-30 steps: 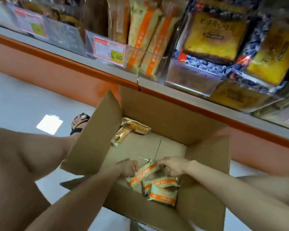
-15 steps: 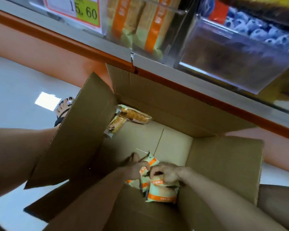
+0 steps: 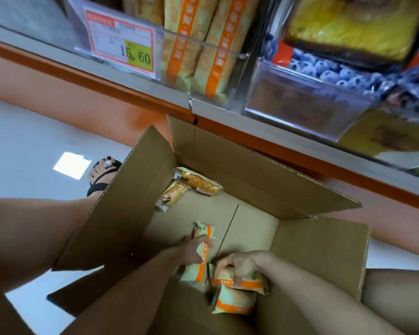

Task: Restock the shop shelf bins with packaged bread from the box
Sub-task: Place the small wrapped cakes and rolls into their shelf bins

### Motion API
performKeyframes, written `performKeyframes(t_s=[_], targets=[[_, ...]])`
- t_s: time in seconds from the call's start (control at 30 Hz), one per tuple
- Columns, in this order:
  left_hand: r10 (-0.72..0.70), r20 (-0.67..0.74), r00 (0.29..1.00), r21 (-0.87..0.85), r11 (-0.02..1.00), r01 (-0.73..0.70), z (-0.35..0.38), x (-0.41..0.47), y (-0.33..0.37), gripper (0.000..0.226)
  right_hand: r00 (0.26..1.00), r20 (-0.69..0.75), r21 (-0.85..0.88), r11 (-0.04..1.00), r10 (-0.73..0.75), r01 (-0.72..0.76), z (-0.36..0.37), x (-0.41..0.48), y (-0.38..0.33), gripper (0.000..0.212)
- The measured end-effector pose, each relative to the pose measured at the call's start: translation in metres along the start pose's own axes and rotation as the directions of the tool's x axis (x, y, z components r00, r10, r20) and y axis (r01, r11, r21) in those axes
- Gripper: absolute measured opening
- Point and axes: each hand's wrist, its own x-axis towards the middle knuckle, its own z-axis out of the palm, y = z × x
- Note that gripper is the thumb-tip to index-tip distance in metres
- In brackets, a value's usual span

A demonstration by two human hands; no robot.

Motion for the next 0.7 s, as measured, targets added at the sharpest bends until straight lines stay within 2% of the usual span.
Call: performKeyframes(t_s=[0.17, 0.4, 0.57, 0.7], targets=[[0.105, -0.075, 0.992, 0.121, 0.988, -0.096, -0.019, -0.016, 0.011, 0.048, 0.991, -0.133, 0.024, 0.999, 0.027, -0.024, -0.032, -0.04, -0.018, 0.058], [0.246, -0.101, 0.964, 0.216, 0.951, -0.22, -0.056, -0.075, 0.043, 0.052, 0.948, -0.318, 0.036, 0.999, 0.02, -0.009, -0.055, -0.125, -0.051, 0.051], [0.331, -0.063, 0.942, 0.311, 0.903, -0.297, -0.086, -0.146, 0.071, 0.053, 0.892, -0.449, -0.052, 0.998, -0.05, 0.03, -0.057, -0.182, -0.083, 0.044], [0.43, -0.113, 0.896, 0.457, 0.823, -0.337, -0.116, -0.211, 0.095, 0.053, 0.811, -0.567, -0.143, 0.987, -0.141, 0.072, -0.054, -0.244, -0.122, 0.044]])
